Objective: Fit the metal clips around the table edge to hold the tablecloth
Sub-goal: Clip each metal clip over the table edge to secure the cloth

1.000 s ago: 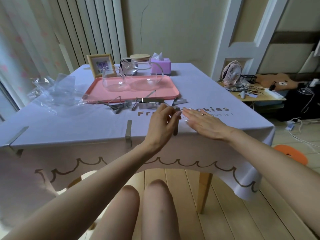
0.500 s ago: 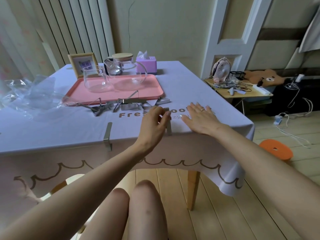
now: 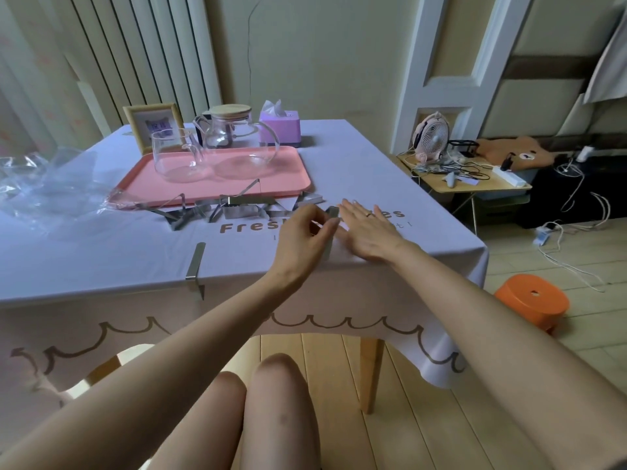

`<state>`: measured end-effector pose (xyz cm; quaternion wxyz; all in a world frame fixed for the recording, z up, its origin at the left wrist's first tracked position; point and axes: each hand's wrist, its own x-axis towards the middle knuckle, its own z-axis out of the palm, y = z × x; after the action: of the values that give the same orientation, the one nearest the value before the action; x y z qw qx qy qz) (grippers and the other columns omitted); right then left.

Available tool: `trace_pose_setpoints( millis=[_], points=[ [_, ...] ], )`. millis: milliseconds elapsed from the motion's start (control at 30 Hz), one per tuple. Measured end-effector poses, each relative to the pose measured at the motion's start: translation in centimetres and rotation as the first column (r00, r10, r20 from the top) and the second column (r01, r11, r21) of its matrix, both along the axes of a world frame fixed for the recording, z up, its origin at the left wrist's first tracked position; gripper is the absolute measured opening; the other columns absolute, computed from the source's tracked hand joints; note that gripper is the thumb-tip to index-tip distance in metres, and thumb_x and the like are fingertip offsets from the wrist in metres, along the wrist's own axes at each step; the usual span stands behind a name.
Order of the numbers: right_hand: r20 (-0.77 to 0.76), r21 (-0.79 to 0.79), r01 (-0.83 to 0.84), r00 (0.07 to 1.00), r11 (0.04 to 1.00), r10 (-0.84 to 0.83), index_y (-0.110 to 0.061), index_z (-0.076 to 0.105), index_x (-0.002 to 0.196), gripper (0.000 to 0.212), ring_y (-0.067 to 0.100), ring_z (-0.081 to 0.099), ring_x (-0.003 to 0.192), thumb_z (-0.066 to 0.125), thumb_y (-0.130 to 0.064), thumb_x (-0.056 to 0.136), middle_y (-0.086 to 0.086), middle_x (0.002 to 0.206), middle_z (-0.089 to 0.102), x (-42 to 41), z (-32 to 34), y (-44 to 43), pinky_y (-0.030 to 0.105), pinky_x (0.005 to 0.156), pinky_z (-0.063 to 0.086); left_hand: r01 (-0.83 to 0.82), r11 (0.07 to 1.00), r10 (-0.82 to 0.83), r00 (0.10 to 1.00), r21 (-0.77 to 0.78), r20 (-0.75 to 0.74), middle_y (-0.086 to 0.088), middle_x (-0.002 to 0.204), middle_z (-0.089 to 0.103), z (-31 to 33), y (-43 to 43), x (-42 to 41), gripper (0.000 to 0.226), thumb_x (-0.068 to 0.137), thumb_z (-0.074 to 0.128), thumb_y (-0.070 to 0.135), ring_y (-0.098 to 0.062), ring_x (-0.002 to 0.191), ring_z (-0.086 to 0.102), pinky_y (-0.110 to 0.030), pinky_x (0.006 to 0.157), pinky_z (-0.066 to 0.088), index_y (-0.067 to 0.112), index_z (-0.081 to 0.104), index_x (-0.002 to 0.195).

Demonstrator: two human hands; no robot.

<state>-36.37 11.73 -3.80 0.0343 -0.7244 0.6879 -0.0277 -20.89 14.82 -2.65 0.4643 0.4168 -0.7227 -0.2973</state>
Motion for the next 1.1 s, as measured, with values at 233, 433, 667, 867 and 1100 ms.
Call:
trace_pose_setpoints(
  millis=[233, 433, 667, 867, 1100],
  points=[
    [-0.025, 0.0, 0.006, 1.0, 1.0, -0.006, -0.018, 0.0, 0.151, 0.066, 0.015, -0.006, 0.146, 0.001, -0.044, 0.09, 0.0, 0.159, -0.005, -3.7, 0.1, 1.0, 0.045, 0.118, -0.003, 0.104, 0.987, -0.097, 0.994, 0.123, -0.057, -0.008, 0.085, 0.064, 0.1, 1.0, -3.8, 0.01, 0.089, 0.057, 0.018, -0.015, 0.073, 0.059, -0.016, 0.061, 0.042, 0.009, 0.056, 0.086],
    [0.009, 0.029, 0.092, 0.996, 0.995, -0.092, -0.02, 0.001, 0.151, 0.06, 0.01, -0.006, 0.145, 0.014, -0.045, 0.098, -0.005, 0.159, -0.005, -7.9, 0.3, 1.9, 0.04, 0.119, -0.004, 0.126, 0.984, -0.111, 0.986, 0.124, -0.121, -0.006, 0.081, 0.055, -0.7, 2.6, -7.0, 0.014, 0.094, 0.051, 0.02, -0.018, 0.07, 0.05, -0.028, 0.063, 0.042, 0.011, 0.047, 0.084],
    [-0.038, 0.02, 0.138, 0.99, 0.99, -0.138, -0.019, 0.001, 0.151, 0.061, 0.01, -0.005, 0.145, 0.022, -0.041, 0.097, -0.004, 0.159, -0.005, -11.3, 0.1, 2.6, 0.039, 0.119, -0.004, 0.23, 0.958, -0.191, 0.958, 0.172, -0.216, -0.009, 0.082, 0.062, -1.1, 4.3, -9.6, 0.009, 0.093, 0.053, 0.016, -0.017, 0.076, 0.06, -0.019, 0.065, 0.045, 0.013, 0.048, 0.086],
    [-0.032, 0.014, 0.138, 0.99, 0.99, -0.138, -0.019, 0.002, 0.151, 0.063, 0.01, -0.003, 0.145, 0.024, -0.045, 0.098, -0.003, 0.159, -0.004, -13.0, 0.3, 3.9, 0.037, 0.118, 0.0, 0.35, 0.918, -0.319, 0.931, 0.188, -0.177, -0.008, 0.101, 0.06, -2.0, 5.3, -10.8, 0.026, 0.084, 0.064, 0.005, -0.018, 0.091, 0.059, -0.019, 0.076, 0.049, 0.009, 0.048, 0.103],
    [0.094, 0.036, 0.202, 0.974, 0.979, -0.204, -0.023, 0.005, 0.151, 0.061, 0.006, -0.004, 0.145, 0.025, -0.049, 0.099, -0.01, 0.158, -0.004, -12.8, 1.0, 5.1, 0.036, 0.115, 0.008, 0.199, 0.971, -0.179, 0.973, 0.134, -0.149, -0.001, 0.074, 0.063, -2.4, 5.4, -11.0, 0.011, 0.086, 0.065, 0.02, -0.01, 0.07, 0.059, -0.027, 0.067, 0.051, 0.021, 0.055, 0.08]
  ],
)
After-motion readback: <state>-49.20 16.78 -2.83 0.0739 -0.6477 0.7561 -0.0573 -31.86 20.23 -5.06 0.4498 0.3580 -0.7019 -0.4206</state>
